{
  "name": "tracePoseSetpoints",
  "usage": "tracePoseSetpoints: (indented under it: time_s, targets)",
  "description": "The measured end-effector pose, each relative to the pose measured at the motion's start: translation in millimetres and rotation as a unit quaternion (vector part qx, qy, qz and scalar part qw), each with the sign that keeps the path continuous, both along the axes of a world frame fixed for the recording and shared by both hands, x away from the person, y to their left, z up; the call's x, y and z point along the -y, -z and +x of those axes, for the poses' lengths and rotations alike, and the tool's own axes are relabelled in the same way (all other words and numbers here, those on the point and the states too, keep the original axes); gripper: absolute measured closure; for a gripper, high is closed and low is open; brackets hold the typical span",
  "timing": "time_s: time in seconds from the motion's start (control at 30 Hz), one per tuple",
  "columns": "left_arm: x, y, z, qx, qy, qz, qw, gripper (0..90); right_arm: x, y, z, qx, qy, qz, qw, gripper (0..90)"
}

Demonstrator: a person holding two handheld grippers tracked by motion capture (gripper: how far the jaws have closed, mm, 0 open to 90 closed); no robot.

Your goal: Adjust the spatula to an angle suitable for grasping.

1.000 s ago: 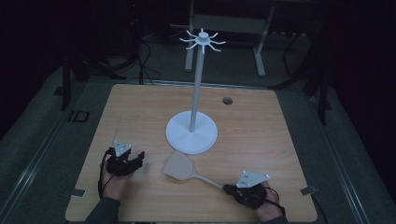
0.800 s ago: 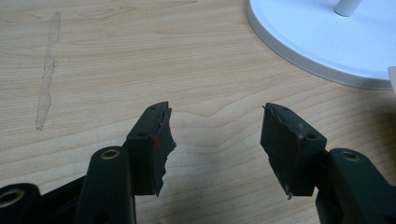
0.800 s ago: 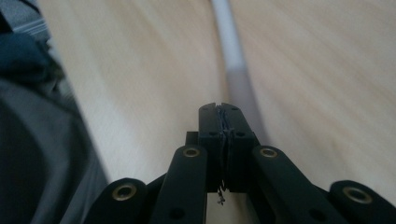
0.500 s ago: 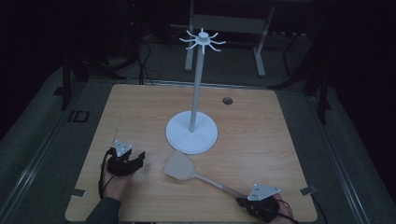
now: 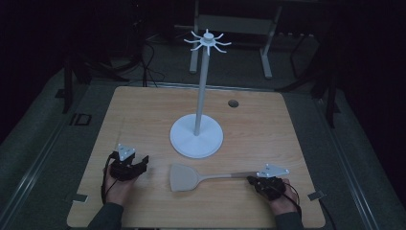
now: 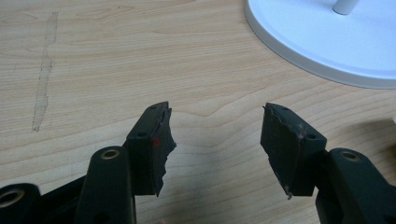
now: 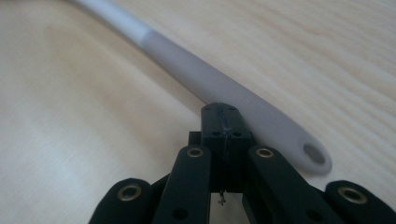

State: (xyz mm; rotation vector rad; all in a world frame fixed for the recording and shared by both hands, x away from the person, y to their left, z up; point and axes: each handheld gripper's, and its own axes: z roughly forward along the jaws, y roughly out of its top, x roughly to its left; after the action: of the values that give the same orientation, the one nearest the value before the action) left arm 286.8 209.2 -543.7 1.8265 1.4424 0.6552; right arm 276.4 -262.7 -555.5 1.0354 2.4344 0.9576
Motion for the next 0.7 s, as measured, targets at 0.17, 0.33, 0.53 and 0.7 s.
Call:
tracePoseSetpoints:
  time_s: [0.17,0.33,0.53,0.7]
  targets:
    - [0.1,-0.4,-0.4,0.0,0.001,0.0,1.0,43.2,3.2,-0.7,9.5,0.008,0.039,0.019,0.999,90.0]
    - [2.1,-0.5,-0.4,0.001,0.004,0.001,1.0,43.3,35.7,-9.3,16.5,0.036,0.168,0.039,0.9844,90.0]
    - [2.9,-1.7,-1.2,0.003,0.007,0.001,1.0,43.3,39.7,-0.7,19.9,0.027,0.198,0.03,0.9794,90.0]
    - [3.4,-2.4,-1.8,0.006,0.009,-0.001,0.9999,43.3,32.3,4.1,22.9,0.015,0.186,0.036,0.9818,90.0]
